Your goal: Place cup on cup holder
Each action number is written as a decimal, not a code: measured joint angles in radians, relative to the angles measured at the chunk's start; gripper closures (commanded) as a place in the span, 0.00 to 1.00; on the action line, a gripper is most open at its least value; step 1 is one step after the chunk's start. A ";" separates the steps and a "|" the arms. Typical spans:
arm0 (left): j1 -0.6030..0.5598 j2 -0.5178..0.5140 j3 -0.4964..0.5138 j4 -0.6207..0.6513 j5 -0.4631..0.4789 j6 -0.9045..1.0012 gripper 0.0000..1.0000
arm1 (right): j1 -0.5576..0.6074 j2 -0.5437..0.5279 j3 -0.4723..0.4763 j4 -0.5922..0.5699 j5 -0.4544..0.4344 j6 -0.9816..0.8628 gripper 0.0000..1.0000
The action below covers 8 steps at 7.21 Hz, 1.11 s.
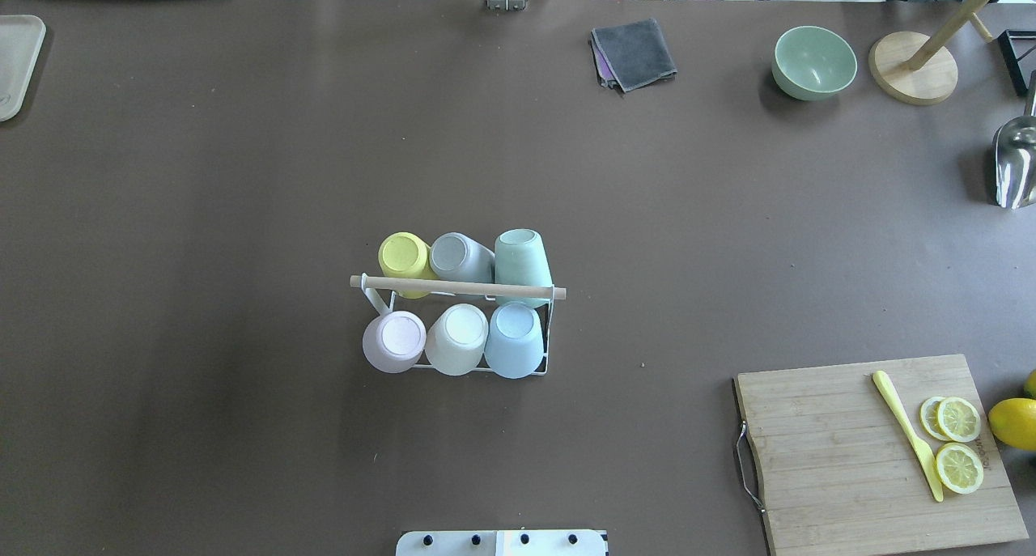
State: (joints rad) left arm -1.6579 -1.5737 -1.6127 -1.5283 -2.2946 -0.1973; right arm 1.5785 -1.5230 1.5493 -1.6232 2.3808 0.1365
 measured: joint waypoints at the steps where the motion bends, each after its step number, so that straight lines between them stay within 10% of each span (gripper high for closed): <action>1: 0.002 0.001 -0.015 0.007 0.070 0.003 0.03 | 0.000 0.001 0.000 0.000 -0.003 0.000 0.00; 4: 0.027 -0.024 -0.054 0.137 0.214 0.059 0.03 | -0.001 0.001 -0.001 0.000 -0.008 0.000 0.00; 8: 0.011 -0.043 -0.059 0.199 0.075 0.139 0.02 | -0.003 0.001 -0.004 0.000 -0.009 0.000 0.00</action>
State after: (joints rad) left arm -1.6465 -1.6168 -1.6714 -1.3294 -2.2200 -0.0581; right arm 1.5757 -1.5217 1.5454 -1.6229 2.3723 0.1365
